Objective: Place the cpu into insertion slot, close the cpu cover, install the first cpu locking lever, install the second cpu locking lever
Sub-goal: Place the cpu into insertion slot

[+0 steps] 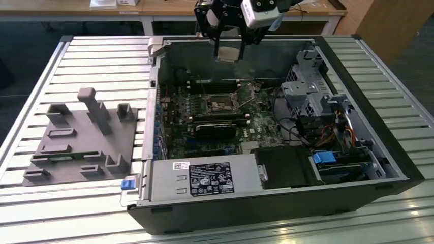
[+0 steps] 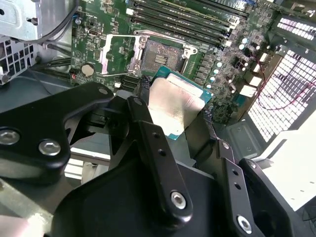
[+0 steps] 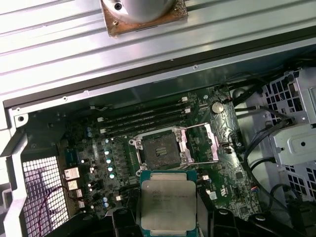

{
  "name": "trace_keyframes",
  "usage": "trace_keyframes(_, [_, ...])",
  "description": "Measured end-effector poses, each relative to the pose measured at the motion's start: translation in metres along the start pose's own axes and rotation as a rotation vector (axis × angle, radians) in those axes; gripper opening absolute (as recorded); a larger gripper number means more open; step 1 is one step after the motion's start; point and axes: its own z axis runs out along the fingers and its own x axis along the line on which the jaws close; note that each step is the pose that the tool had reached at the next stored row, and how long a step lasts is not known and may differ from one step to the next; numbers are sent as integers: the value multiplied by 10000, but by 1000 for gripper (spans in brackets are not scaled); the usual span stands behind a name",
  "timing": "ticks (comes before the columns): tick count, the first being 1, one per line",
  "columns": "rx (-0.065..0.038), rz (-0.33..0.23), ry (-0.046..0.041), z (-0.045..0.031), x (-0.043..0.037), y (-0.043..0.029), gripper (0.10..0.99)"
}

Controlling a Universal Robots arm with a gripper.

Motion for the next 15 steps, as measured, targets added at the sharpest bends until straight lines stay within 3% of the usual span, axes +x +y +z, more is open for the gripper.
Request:
trace_keyframes(5, [-7,295,-27,5,0,0,537])
trace_keyframes(15, [-23,1707,-154,29,19,-7,537])
